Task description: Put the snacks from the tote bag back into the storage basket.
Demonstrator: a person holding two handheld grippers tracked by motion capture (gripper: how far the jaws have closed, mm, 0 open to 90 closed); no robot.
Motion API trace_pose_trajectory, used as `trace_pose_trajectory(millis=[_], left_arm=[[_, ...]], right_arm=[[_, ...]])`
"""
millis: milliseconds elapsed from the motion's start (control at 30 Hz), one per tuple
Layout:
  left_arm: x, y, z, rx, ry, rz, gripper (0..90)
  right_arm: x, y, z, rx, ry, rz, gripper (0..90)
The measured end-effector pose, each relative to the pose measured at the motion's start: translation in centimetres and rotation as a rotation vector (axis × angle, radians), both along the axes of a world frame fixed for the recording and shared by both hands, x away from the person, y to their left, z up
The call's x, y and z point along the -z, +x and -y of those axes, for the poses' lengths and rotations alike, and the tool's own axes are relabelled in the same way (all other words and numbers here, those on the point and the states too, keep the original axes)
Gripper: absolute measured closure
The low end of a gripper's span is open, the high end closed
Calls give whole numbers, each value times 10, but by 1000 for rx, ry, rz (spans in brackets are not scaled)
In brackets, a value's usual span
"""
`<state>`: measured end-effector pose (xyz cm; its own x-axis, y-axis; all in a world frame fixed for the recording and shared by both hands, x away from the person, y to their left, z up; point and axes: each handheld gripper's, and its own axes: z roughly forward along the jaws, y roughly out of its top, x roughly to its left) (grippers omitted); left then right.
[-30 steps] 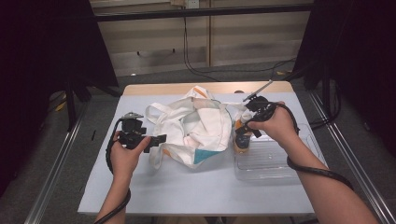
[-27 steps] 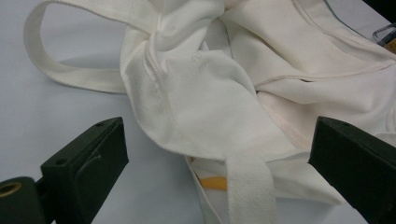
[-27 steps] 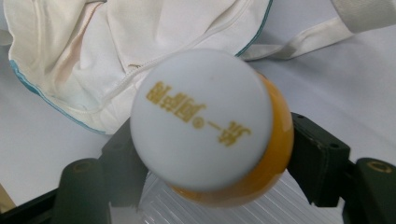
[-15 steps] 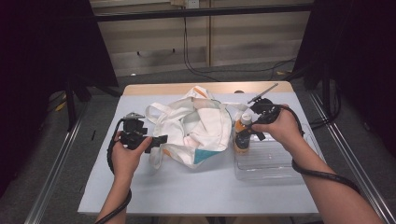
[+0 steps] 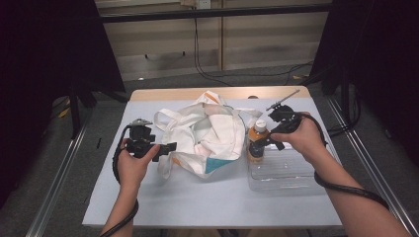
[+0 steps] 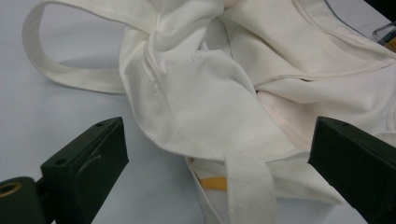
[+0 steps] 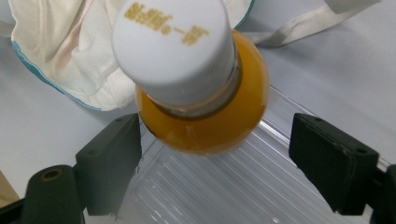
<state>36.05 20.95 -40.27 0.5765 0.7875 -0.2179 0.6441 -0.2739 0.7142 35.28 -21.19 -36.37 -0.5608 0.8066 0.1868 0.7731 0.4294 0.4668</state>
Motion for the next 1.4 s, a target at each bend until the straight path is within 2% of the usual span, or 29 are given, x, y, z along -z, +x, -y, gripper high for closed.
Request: trace_pose_trajectory(millis=[133,200,400,533,733,800,1067,1133,1400], left_arm=[[0,0,-1,4,12,-3,40],[0,0,-1,-1,-1,-1,40],[0,0,-1,-2,7,1,40],[0,0,1,-5,-2,0,40],[1,0,1,-5,-3,0,40],[1,0,1,-4,-2,-2,40],[1,0,1,-3,-4,-1,40],[0,0,1,12,13,-1,40],[1,0,2,6,6,-1,42]], right_arm=[[-1,-3,4,12,7,3,170],[-1,-5,6,10,7,9,170],[-2,-10,12,15,16,12,170],[-1,-14,14,23,18,5,170],[1,-20,18,16,0,11,170],[2,-21,19,11,14,16,170],[3,-29,23,4,-3,12,170],[5,-31,25,-2,2,22,171],[10,-40,31,-1,-1,22,171]])
